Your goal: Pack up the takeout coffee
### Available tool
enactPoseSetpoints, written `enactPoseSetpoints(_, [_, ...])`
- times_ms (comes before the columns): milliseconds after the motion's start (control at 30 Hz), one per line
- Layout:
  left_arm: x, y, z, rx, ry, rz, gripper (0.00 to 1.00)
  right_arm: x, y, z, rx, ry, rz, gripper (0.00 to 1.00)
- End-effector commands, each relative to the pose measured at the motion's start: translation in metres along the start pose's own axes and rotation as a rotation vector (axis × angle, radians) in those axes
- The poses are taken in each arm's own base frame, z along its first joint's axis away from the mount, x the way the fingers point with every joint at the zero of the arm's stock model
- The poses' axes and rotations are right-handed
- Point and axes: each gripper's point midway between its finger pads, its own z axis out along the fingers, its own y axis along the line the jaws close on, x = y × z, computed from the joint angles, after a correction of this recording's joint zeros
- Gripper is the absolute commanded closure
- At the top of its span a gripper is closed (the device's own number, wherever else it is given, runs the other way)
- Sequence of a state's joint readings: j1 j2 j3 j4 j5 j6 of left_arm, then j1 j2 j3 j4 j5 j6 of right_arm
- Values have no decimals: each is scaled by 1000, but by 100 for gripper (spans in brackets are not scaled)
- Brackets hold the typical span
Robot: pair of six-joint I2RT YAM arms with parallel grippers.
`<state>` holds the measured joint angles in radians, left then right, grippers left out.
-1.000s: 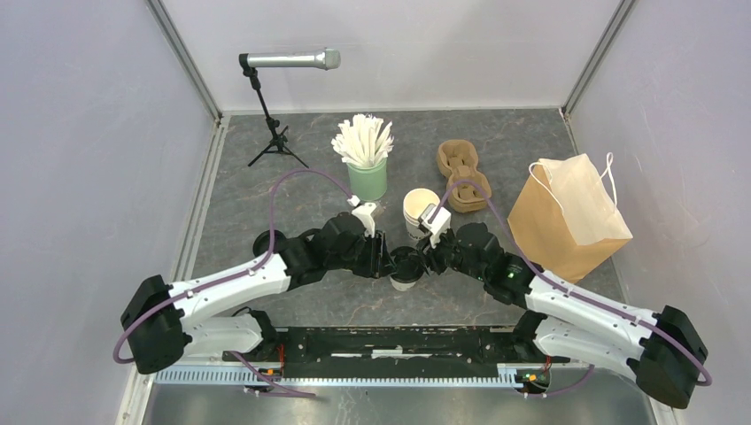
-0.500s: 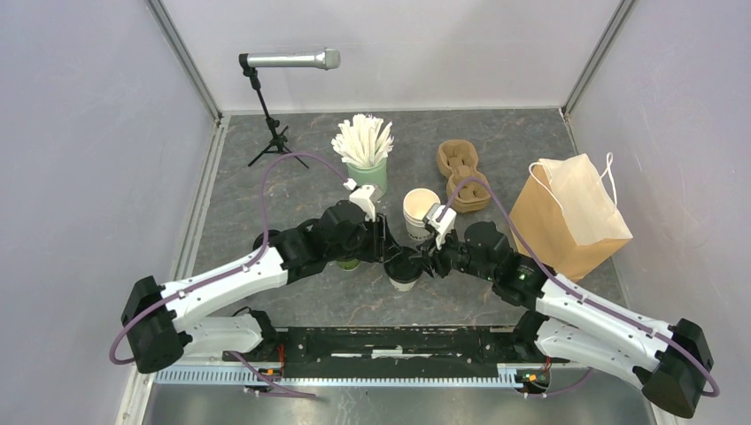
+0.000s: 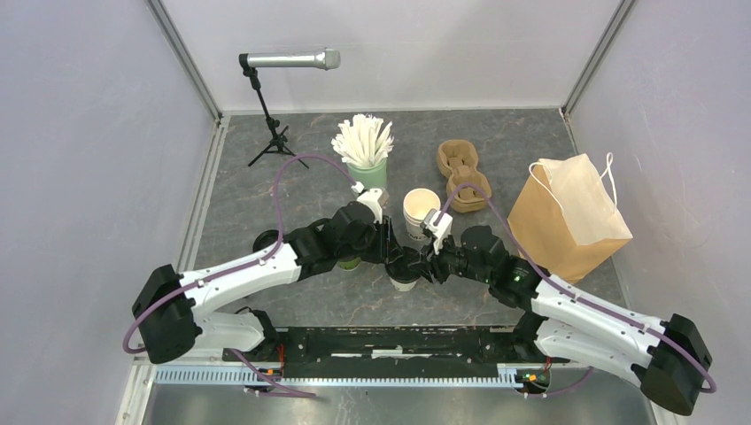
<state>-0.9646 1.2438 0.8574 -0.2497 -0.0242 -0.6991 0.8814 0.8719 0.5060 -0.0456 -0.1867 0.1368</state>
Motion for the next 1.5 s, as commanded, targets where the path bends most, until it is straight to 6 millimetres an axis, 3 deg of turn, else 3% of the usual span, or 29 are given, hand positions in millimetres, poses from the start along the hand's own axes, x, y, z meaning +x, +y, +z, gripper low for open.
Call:
enactPoseSetpoints(0, [7,11,7,-23,-7,4,58,6,-7,5,27,-12,-5,63])
enactPoseSetpoints(167, [20,21,8,-37,4,-20,59,37,-12,4,53,13,34,63])
enactPoseSetpoints(600, [38,41,7,-93,27,-44,58,148,-11,-9,61,150,167,63])
enactPoseSetpoints(733, [45,45,8,-99,43,-51,58,162,-8,-10,54,154,224,63])
enactPoseSetpoints(767, [46,45,9,-101,45,-52,58,179,-7,-14,55,186,237,63])
enactPoseSetpoints(833, [48,47,9,-103,49,-54,58,189,-6,-16,50,204,251,63])
enactPoseSetpoints(967, [49,47,8,-103,51,-58,58,196,-3,-18,42,219,270,63])
enactPoseSetpoints(1067, [49,44,7,-79,52,-47,58,173,1,-12,11,176,253,62])
enactPoseSetpoints(1167, [49,41,6,-65,55,-37,58,110,4,-3,-12,60,216,59])
enactPoseSetpoints(1233, [48,40,6,-60,55,-37,58,70,1,-2,8,-1,205,47])
enactPoseSetpoints(1333, [47,38,6,-55,54,-40,58,21,-6,-8,70,-63,203,38])
enactPoseSetpoints(1467, [45,35,5,-45,54,-40,58,-7,-12,-19,131,-103,253,28])
